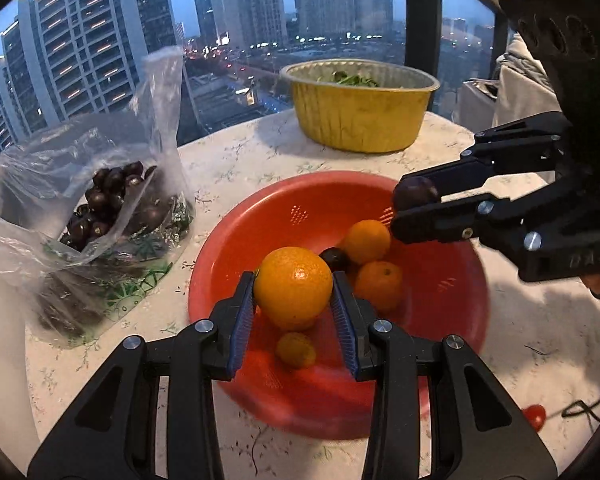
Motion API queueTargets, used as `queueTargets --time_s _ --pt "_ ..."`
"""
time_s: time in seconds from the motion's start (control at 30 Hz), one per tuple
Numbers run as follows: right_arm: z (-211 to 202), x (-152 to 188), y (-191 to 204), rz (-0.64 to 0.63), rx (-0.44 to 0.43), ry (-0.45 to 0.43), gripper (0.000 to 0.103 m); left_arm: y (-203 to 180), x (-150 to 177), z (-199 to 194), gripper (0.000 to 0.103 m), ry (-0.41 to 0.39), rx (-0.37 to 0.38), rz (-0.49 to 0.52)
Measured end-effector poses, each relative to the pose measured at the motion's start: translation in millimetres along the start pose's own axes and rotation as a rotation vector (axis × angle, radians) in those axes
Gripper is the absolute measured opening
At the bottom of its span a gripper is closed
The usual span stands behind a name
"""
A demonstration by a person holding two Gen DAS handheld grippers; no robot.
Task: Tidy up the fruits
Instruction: 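Carry the orange and plum up and over the red bowl, then open both tools to drop the orange and plum into the bowl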
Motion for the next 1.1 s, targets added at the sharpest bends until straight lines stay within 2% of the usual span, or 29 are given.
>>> queueTargets --time_s 0.7,0.87,0.93,1.1 --pt "49.5 6.2 7.9 -0.078 0.101 0.122 0.032 -15.4 11.6 30.5 0.036 0.044 -0.020 0.021" --pt "48.9 7.2 9.0 -0.087 0.115 0.118 0.033 -17.3 15.1 30.3 0.050 0.037 -0.047 0.033" --pt "49.1 7.7 8.7 -0.085 0.116 0.117 0.033 -19.7 15.4 28.2 0.070 0.032 -0.047 0.038" --pt "46.2 9.1 11.0 -0.099 0.137 0.114 0.033 -20.1 16.9 22.4 0.072 0.023 -0.045 0.027"
Point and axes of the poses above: each gripper's, at about its wrist camera, not at the fingertips, and z roughly the way its jaws point, y to its left, x to its underside, the point moved 1 cm from there along z, roughly the way its jaws point, and after that the axes turned 13 degrees about -x, right-handed, at the moved point
